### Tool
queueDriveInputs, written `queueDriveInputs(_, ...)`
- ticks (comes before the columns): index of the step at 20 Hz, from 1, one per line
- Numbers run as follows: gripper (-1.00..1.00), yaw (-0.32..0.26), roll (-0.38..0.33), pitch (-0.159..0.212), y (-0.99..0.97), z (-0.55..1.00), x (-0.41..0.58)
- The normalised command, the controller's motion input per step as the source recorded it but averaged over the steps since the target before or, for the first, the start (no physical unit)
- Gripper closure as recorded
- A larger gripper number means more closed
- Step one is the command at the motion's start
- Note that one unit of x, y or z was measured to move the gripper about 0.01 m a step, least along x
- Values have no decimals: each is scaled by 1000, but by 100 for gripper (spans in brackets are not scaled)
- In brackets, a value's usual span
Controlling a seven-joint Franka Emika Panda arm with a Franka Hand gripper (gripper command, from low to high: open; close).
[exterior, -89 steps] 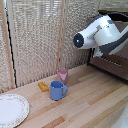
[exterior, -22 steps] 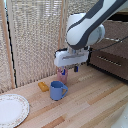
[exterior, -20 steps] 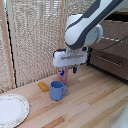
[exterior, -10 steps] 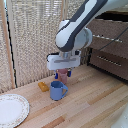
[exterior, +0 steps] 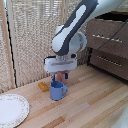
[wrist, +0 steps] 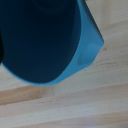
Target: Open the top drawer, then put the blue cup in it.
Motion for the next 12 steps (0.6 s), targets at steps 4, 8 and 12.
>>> queueDriveInputs(4,-100,89,-183,-8,-4,-349,141)
queueDriveInputs(8,-100,169,-145,-41,-92,-419,258)
queueDriveInputs(12,-100,137,-61,-8,-120,-351,79)
